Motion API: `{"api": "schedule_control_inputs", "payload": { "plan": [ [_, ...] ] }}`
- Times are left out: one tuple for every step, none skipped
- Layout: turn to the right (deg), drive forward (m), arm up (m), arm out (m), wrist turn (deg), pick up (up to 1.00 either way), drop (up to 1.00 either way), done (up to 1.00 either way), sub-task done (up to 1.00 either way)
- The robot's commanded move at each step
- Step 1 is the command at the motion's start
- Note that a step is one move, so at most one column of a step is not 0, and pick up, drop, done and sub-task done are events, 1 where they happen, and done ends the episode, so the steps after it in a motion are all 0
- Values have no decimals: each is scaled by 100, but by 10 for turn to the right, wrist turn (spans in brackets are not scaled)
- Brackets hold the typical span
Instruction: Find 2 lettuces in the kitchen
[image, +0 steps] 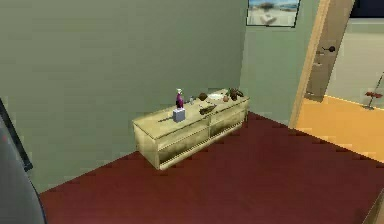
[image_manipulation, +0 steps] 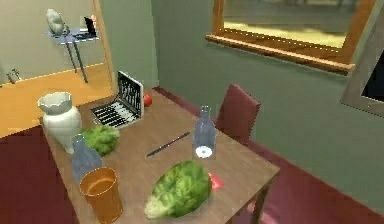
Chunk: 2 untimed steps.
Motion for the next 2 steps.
{"api": "schedule_control_inputs", "payload": {
  "plan": [
    [0, 40, 0, 0, 0, 0, 0, 0, 0],
    [-450, 0, 0, 0, 0, 0, 0, 0, 0]
  ]
}}
